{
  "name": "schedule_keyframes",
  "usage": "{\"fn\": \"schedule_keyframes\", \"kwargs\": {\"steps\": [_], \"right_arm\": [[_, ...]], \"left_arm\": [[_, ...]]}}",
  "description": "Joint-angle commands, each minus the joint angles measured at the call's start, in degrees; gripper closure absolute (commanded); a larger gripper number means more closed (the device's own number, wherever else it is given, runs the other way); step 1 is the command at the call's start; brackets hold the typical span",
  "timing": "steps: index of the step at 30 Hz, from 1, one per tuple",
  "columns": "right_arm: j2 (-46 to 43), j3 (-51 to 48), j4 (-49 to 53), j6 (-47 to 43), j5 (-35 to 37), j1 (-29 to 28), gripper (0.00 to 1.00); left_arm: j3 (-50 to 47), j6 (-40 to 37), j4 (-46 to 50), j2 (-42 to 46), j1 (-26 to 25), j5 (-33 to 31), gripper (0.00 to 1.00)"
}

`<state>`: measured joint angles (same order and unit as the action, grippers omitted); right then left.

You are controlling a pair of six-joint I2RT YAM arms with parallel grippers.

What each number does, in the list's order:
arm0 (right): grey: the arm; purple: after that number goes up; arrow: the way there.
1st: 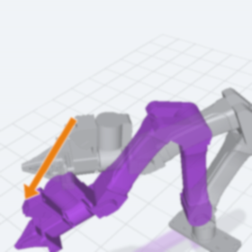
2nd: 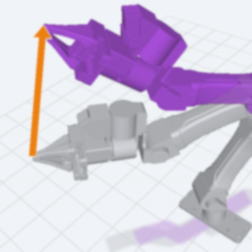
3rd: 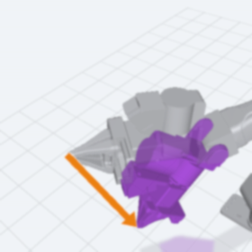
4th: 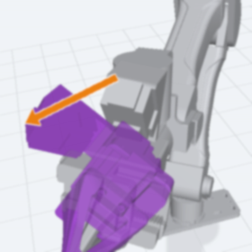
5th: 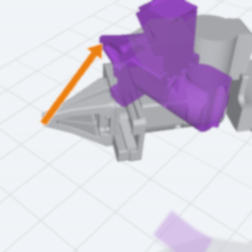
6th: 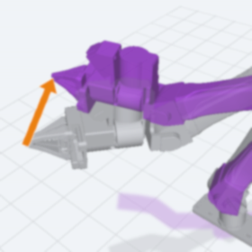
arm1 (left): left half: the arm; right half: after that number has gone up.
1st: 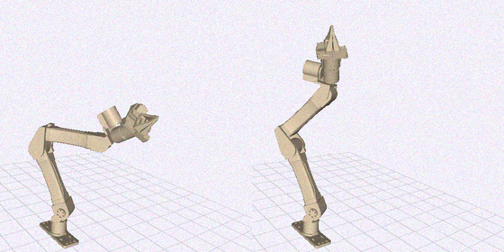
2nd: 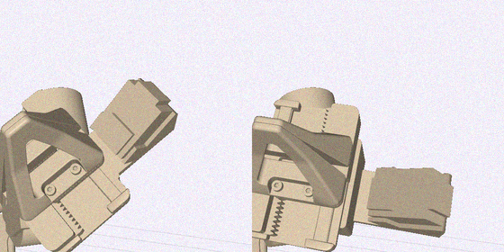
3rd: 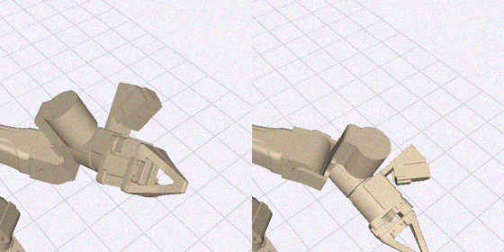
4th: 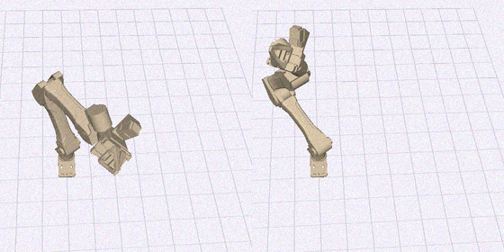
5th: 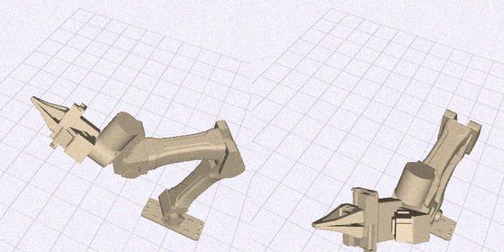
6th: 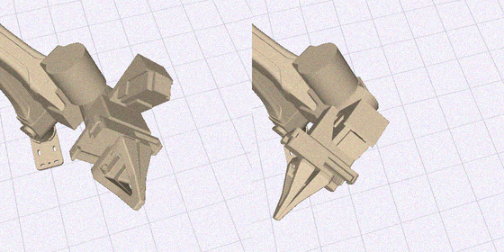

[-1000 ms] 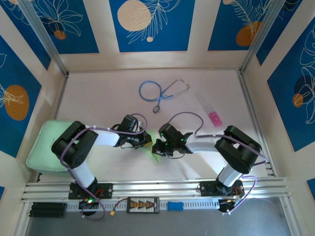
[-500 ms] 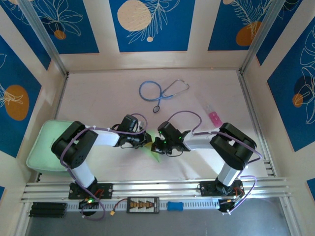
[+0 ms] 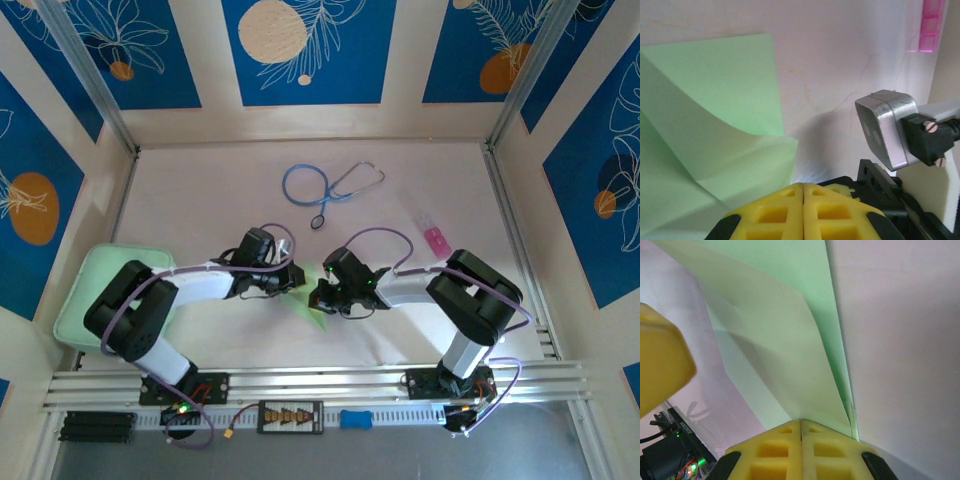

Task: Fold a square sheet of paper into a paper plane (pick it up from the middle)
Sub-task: Fourth fold the wing at the center of the table.

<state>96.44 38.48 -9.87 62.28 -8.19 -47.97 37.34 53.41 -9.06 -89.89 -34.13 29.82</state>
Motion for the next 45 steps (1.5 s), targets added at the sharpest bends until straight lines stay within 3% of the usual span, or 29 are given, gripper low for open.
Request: {"fn": "schedule_keyframes", "kwargs": {"steps": [1, 6, 11, 36, 45], "right_arm": [[1.4, -1.9, 3.6, 0.6, 0.1, 0.3, 0.98], [1.3, -2.5, 2.9, 0.5, -0.4, 0.3, 0.98], [1.1, -3.5, 3.1, 0.1, -0.8, 0.3, 0.98], [1.6, -3.6, 5.4, -2.2, -1.9, 0.4, 1.0], [1.1, -3.4, 5.8, -5.2, -5.1, 1.5, 0.99]], "left_arm": [[0.2, -0.8, 1.2, -2.3, -0.6, 1.4, 0.92], [1.6, -0.8, 0.1, -6.2, -0.8, 0.9, 0.92], [4.4, -3.0, 5.5, -9.4, 0.0, -3.6, 0.92], [13.8, -12.0, 13.6, -14.9, 16.4, -3.1, 0.91], [13.7, -10.8, 16.7, -4.9, 16.9, -1.9, 0.9]]}}
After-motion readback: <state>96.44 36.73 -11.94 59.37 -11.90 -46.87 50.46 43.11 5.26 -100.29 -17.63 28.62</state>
